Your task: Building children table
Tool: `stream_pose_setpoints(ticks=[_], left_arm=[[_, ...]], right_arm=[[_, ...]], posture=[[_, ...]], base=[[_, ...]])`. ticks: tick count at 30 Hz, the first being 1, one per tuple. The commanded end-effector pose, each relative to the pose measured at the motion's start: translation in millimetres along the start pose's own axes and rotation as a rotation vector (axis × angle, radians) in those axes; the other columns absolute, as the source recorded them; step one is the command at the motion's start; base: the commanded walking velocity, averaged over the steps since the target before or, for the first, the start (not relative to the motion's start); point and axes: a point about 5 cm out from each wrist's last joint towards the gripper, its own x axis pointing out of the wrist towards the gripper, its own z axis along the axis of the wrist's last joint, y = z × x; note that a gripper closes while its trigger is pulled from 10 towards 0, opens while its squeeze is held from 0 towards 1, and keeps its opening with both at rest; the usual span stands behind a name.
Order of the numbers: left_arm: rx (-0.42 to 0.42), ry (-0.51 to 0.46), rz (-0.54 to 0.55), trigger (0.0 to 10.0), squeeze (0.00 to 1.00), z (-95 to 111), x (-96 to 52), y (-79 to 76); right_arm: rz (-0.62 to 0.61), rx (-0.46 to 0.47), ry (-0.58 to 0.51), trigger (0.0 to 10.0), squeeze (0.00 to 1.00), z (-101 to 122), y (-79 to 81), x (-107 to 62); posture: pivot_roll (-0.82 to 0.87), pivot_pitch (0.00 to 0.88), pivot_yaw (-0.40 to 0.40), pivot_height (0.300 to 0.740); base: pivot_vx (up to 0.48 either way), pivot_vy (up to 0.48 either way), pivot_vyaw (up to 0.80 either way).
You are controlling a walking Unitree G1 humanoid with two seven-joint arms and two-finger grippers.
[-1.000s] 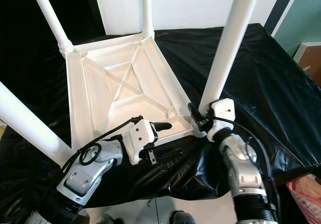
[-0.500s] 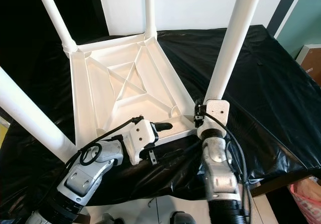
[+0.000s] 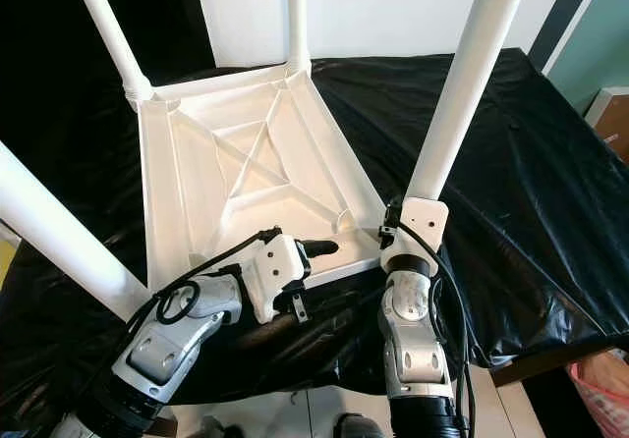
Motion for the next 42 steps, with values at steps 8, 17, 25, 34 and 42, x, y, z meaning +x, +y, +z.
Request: stream_pose_setpoints(ticks=[8,17,25,34,42], left_arm=[[0.001,-0.007,0.02,10.0,0.0,1,0.9,1.3],[0.002,-0.01,0.029,10.0,0.0,2,0.6,3.1],[0.004,-0.013,0.033,10.0,0.0,3,0.8,5.8],[0.0,-0.019,0.029,10.0,0.0,4,2.8,5.4],[-0.002,-0.023,0.028,10.0,0.0,5,3.5,4.5]], right_arm=[[0.021,0.01,0.025,10.0,1.0,-8,-7.9,-4.6],[0.258,0.047,-0.033,10.0,0.75,1,-17.0,-0.3],[0.579,-0.017,-0.04,10.0,0.0,1,-27.5,10.9],[0.828,-0.076,0.006,10.0,0.0,6,-39.7,27.8],[1.03,-0.152,0.106,10.0,0.0,9,-61.2,36.2]], posture=[[-0.14,0.106,0.006,0.74],[-0.15,0.11,0.006,0.74],[-0.15,0.116,0.022,0.74],[-0.15,0.118,0.032,0.74],[-0.14,0.117,0.042,0.74]], base=[[0.0,0.0,0.0],[0.0,0.0,0.0],[0.0,0.0,0.0],[0.0,0.0,0.0],[0.0,0.0,0.0]])
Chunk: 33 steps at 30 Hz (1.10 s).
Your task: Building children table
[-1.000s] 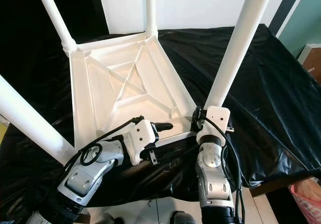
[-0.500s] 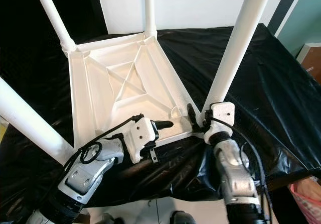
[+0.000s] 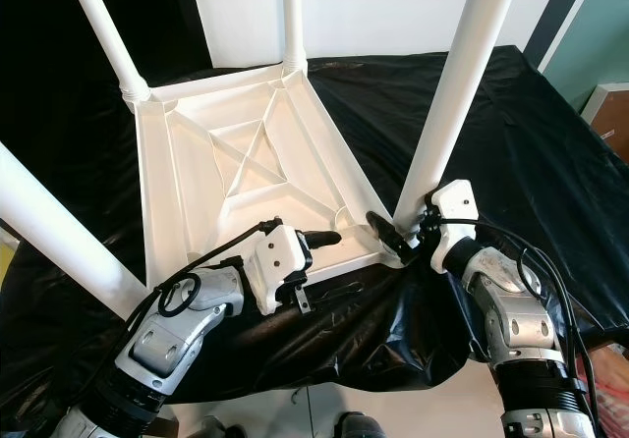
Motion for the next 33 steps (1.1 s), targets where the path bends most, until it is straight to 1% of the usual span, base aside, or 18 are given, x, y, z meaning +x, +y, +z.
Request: stream_pose_setpoints(ticks=[1,7,11,13,15,17,18,20,21,22,23,33], left_arm=[[-0.012,0.007,0.017,10.0,0.0,-3,0.3,-0.8],[-0.01,0.008,0.015,10.0,0.0,-3,0.3,-0.1],[-0.004,0.008,0.011,10.0,0.0,-2,0.8,1.7],[-0.002,0.006,0.008,10.0,0.0,-1,1.4,2.1],[-0.001,0.006,0.007,10.0,0.0,-1,1.8,2.2],[-0.001,0.006,0.007,10.0,0.0,-1,2.0,2.1],[-0.001,0.005,0.005,10.0,0.0,0,2.5,2.1],[-0.001,0.005,0.005,10.0,0.0,0,2.7,2.2],[-0.001,0.004,0.003,10.0,0.0,0,2.8,2.1],[-0.001,0.004,0.003,10.0,0.0,0,2.8,2.1],[0.0,0.004,0.002,10.0,0.0,0,2.9,1.9],[0.0,0.003,-0.001,10.0,0.0,0,2.5,1.5]], right_arm=[[0.062,-0.016,0.028,10.0,0.0,-1,-7.4,-4.7],[0.086,-0.023,0.046,10.0,0.0,-2,-10.3,-5.7],[0.098,-0.034,0.053,10.0,0.0,-2,-12.6,-2.8],[0.115,-0.044,0.034,10.0,0.0,2,-16.1,0.3],[0.096,-0.067,0.017,10.0,0.0,5,-19.0,3.0],[0.09,-0.074,0.012,10.0,0.0,6,-19.7,3.6],[0.107,-0.067,0.018,9.6,0.0,6,-19.8,4.8],[0.116,-0.064,0.02,9.6,0.0,6,-20.1,5.1],[0.125,-0.063,0.022,2.7,0.0,5,-19.7,5.4],[0.125,-0.063,0.022,2.7,0.0,5,-19.7,5.4],[0.129,-0.062,0.022,0.0,0.0,4,-19.5,5.4],[0.129,-0.052,0.049,0.0,0.0,-5,-19.7,-0.2]], posture=[[-0.14,0.117,0.043,0.74],[-0.14,0.114,0.049,0.74],[-0.14,0.11,0.055,0.74],[-0.14,0.108,0.058,0.74],[-0.15,0.106,0.06,0.74],[-0.15,0.106,0.06,0.74],[-0.15,0.104,0.06,0.74],[-0.15,0.104,0.06,0.74],[-0.14,0.103,0.059,0.74],[-0.14,0.103,0.059,0.74],[-0.14,0.103,0.058,0.74],[-0.15,0.1,0.058,0.74]], base=[[0.0,0.0,0.0],[0.0,0.0,0.0],[0.0,0.0,0.0],[0.0,0.0,0.0],[0.0,0.0,0.0],[0.0,0.0,0.0],[0.0,0.0,0.0],[0.0,0.0,0.0],[0.0,0.0,0.0],[0.0,0.0,0.0],[0.0,0.0,0.0],[0.0,0.0,0.0]])
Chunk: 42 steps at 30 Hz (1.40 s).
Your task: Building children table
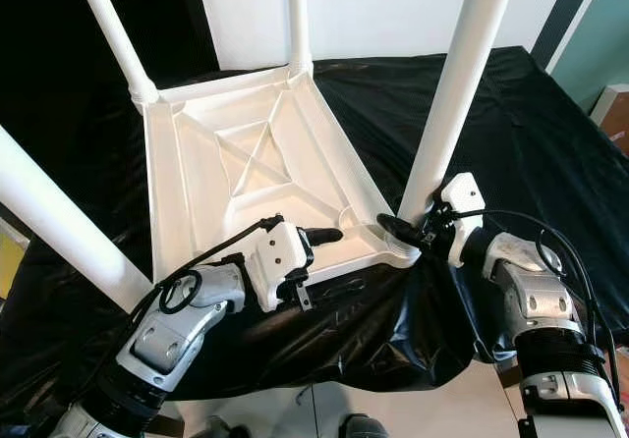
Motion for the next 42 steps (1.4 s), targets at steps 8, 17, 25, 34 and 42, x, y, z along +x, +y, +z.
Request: stream_pose_setpoints(ticks=[8,17,25,34,42], left_arm=[[-0.004,0.006,-0.009,10.0,0.0,-3,2.6,-1.7],[0.001,0.012,-0.009,10.0,0.0,-4,3.5,-2.7],[-0.002,0.014,-0.008,10.0,0.0,-5,3.4,-3.4],[0.002,0.014,-0.011,10.0,0.0,-5,3.2,-2.2],[0.002,0.014,0.001,10.0,0.0,-5,2.4,-0.3]], right_arm=[[-0.06,0.062,0.015,10.0,0.0,-10,5.2,-3.6],[-0.347,0.056,0.015,10.0,0.0,-15,15.6,6.6],[-0.524,0.094,0.04,10.0,0.0,-19,28.4,11.3],[-0.999,0.199,0.122,10.0,0.0,-32,55.4,15.6],[-1.119,0.31,0.12,10.0,0.0,-29,79.9,31.6]], posture=[[-0.16,0.097,0.053,0.74],[-0.16,0.092,0.036,0.74],[-0.16,0.092,0.036,0.74],[-0.15,0.09,0.032,0.74],[-0.14,0.091,0.03,0.74]], base=[[0.0,0.0,0.0],[0.0,0.0,0.0],[0.0,0.0,0.0],[0.0,0.0,0.0],[0.0,0.0,0.0]])
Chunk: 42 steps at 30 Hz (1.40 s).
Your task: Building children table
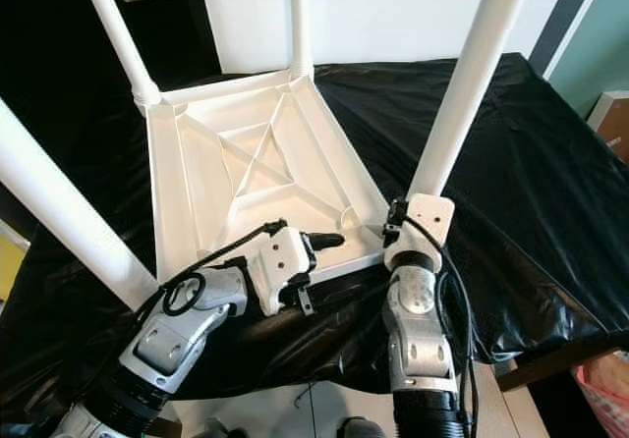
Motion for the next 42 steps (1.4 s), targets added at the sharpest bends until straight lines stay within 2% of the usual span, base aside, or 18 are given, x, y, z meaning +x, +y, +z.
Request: stream_pose_setpoints(ticks=[1,12,13,19,23,26,29,30,31,32,33,37,39,40,42], left_arm=[[0.004,0.004,0.016,10.0,0.0,0,0.4,1.9],[0.007,0.0,0.038,10.0,0.0,2,-1.3,5.2],[0.007,0.0,0.04,10.0,0.0,2,-1.8,5.3],[0.006,-0.002,0.043,10.0,0.0,2,-2.3,5.1],[0.005,-0.005,0.042,10.0,0.0,3,-1.6,4.1],[0.003,-0.005,0.04,10.0,0.0,2,-1.3,3.8],[0.002,-0.005,0.038,10.0,0.0,2,-1.2,3.7],[0.002,-0.004,0.037,10.0,0.0,2,-1.1,3.7],[0.002,-0.004,0.035,10.0,0.0,2,-0.9,3.7],[0.002,-0.004,0.035,10.0,0.0,2,-0.9,3.7],[0.001,-0.005,0.031,10.0,0.0,1,-0.7,3.8],[0.0,-0.006,0.028,10.0,0.0,1,-0.4,3.4],[-0.001,-0.006,0.021,10.0,0.0,1,-0.2,2.1],[-0.001,-0.006,0.021,10.0,0.0,1,-0.2,2.1],[-0.002,-0.006,0.018,10.0,0.0,0,-0.2,1.7]], right_arm=[[-0.03,-0.025,0.148,10.0,0.0,-28,-6.0,-6.1],[-0.024,-0.027,0.102,10.0,0.0,-18,0.0,-7.0],[-0.019,-0.027,0.085,10.0,1.0,-15,0.2,-7.1],[0.055,0.014,0.025,10.0,1.0,-5,0.9,-7.5],[0.093,0.025,-0.024,10.0,1.0,1,-10.5,-5.7],[0.169,0.038,-0.051,10.0,1.0,4,-20.0,-4.4],[0.217,0.048,-0.058,10.0,1.0,4,-23.7,-4.0],[0.27,0.028,-0.078,10.0,0.71,5,-28.6,-3.4],[0.337,0.021,-0.079,10.0,0.0,5,-32.1,-2.3],[0.337,0.021,-0.079,10.0,0.0,5,-32.1,-2.3],[0.481,0.006,-0.082,10.0,0.0,6,-36.1,0.3],[0.572,-0.014,-0.077,10.0,0.0,7,-37.8,2.4],[0.681,-0.071,-0.07,10.0,0.0,7,-40.8,4.1],[0.681,-0.071,-0.07,10.0,0.0,7,-40.8,4.1],[0.815,-0.095,-0.012,10.0,0.0,8,-48.4,7.1]], posture=[[-0.14,0.095,0.029,0.74],[-0.13,0.103,0.022,0.74],[-0.13,0.104,0.022,0.74],[-0.13,0.105,0.024,0.74],[-0.14,0.11,0.024,0.74],[-0.15,0.112,0.026,0.74],[-0.15,0.112,0.026,0.74],[-0.15,0.111,0.03,0.74],[-0.15,0.11,0.031,0.74],[-0.15,0.11,0.031,0.74],[-0.16,0.11,0.035,0.74],[-0.16,0.107,0.037,0.74],[-0.16,0.103,0.038,0.74],[-0.16,0.103,0.038,0.74],[-0.16,0.099,0.04,0.74]], base=[[0.0,0.0,0.0],[0.0,0.0,0.0],[0.0,0.0,0.0],[0.0,0.0,0.0],[0.0,0.0,0.0],[0.0,0.0,0.0],[0.0,0.0,0.0],[0.0,0.0,0.0],[0.0,0.0,0.0],[0.0,0.0,0.0],[0.0,0.0,0.0],[0.0,0.0,0.0],[0.0,0.0,0.0],[0.0,0.0,0.0],[0.0,0.0,0.0]])
